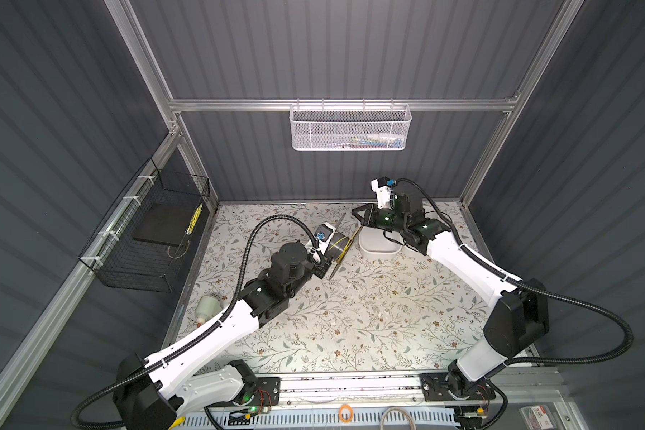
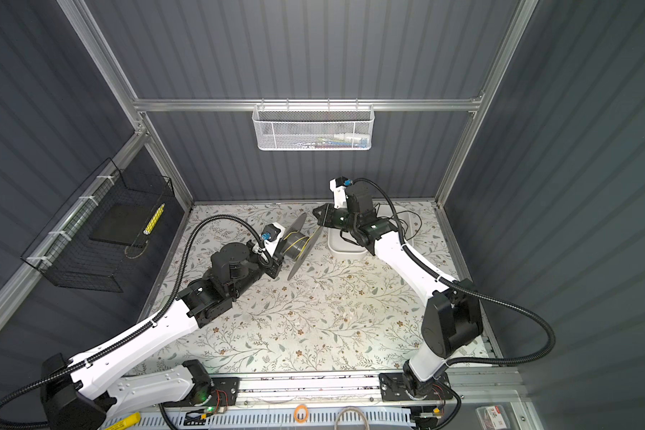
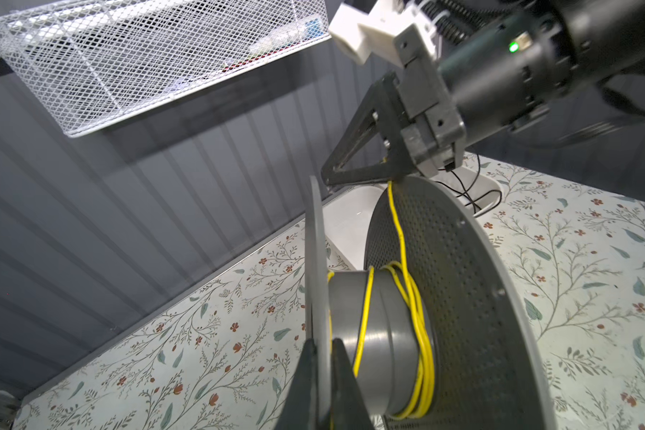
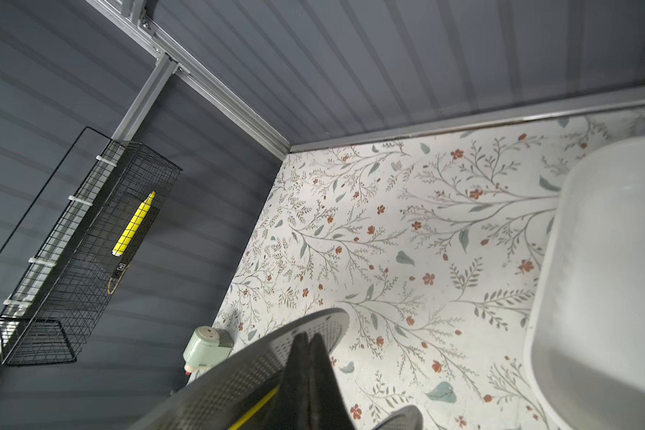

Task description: Wrap the cables

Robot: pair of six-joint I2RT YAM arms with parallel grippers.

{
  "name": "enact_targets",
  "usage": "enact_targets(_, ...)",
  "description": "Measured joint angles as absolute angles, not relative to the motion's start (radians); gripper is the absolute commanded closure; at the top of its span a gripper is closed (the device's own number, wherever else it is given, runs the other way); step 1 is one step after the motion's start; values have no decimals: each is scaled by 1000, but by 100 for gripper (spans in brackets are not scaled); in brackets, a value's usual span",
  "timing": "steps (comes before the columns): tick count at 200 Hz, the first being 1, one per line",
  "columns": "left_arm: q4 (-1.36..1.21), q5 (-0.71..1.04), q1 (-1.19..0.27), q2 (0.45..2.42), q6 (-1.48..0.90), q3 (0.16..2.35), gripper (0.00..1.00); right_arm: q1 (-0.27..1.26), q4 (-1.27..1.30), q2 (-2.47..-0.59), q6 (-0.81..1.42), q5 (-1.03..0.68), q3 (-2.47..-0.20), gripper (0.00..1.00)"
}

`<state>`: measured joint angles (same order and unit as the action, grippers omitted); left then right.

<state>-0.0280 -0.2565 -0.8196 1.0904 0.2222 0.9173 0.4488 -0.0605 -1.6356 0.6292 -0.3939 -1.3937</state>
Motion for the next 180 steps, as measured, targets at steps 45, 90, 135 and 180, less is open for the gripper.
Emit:
enact_targets(45,67,-194,-822,1064,280,847,100,322,50,-1693,704,-355,-1329,100)
enact_targets(90,100,-163,-825,1074,297,846,100,295,93,-1698,730,-359,-1300,100)
enact_targets(135,140,-201,-825,1153,297,896,100,287,108,-1594,724,-354,-1186,96)
enact_targets(180,140,-234,-828,1225,321,944,100,275,126,-1423,698,-337,-1053,92)
